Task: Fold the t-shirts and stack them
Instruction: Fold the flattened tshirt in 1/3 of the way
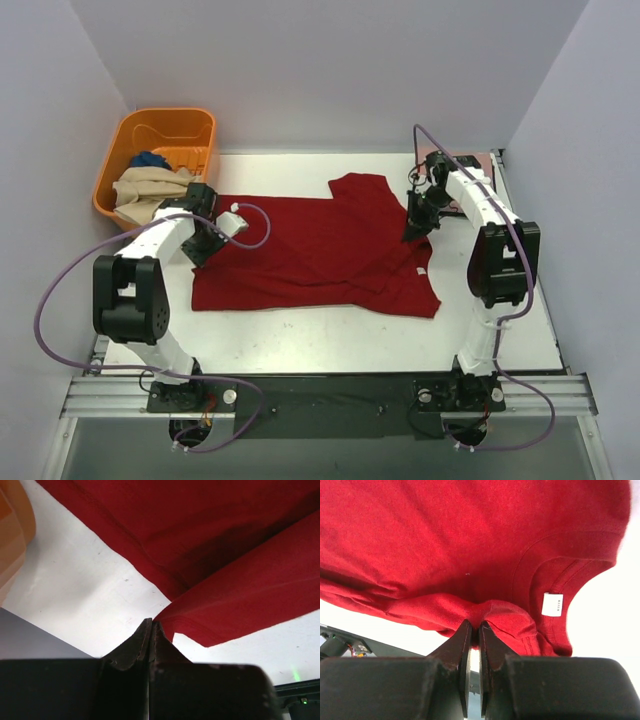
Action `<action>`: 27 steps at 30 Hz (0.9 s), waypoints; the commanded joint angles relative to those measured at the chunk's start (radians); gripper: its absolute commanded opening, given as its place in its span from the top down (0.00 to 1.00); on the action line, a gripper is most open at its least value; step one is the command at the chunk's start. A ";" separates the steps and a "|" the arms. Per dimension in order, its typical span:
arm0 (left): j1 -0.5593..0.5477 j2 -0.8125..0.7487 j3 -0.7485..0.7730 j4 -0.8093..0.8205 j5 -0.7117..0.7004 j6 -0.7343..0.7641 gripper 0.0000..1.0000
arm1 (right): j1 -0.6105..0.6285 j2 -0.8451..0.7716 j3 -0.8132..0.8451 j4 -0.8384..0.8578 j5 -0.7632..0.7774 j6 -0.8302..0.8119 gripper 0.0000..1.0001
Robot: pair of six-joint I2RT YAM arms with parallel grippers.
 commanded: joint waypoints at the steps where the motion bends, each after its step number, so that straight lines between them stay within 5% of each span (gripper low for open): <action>1: 0.009 0.011 -0.005 0.090 -0.039 -0.025 1.00 | -0.002 0.008 0.061 -0.039 0.043 -0.030 1.00; 13: -0.001 0.052 0.018 0.112 -0.026 -0.034 1.00 | 0.033 0.124 0.130 -0.039 0.028 -0.011 1.00; 15: -0.001 0.045 0.018 0.126 -0.028 -0.034 0.88 | 0.035 0.138 0.158 -0.038 0.031 0.001 0.98; 17: -0.003 0.034 0.028 0.132 -0.025 -0.031 0.70 | 0.041 0.157 0.190 -0.039 0.052 0.012 0.82; 18: -0.003 0.029 0.042 0.132 -0.025 -0.029 0.58 | 0.044 0.166 0.213 -0.041 0.065 0.018 0.65; 20: -0.006 0.013 0.064 0.126 -0.025 -0.020 0.55 | 0.040 0.158 0.238 -0.044 0.123 0.045 0.52; 25: -0.018 -0.069 0.094 0.100 0.018 0.024 0.42 | -0.006 0.034 0.158 -0.046 0.219 0.107 0.40; 26: -0.027 -0.081 0.096 0.088 0.032 0.029 0.41 | -0.019 -0.018 0.141 -0.044 0.233 0.107 0.18; 27: -0.034 -0.108 0.096 0.075 0.071 0.043 0.41 | -0.023 -0.041 0.097 -0.046 0.255 0.105 0.18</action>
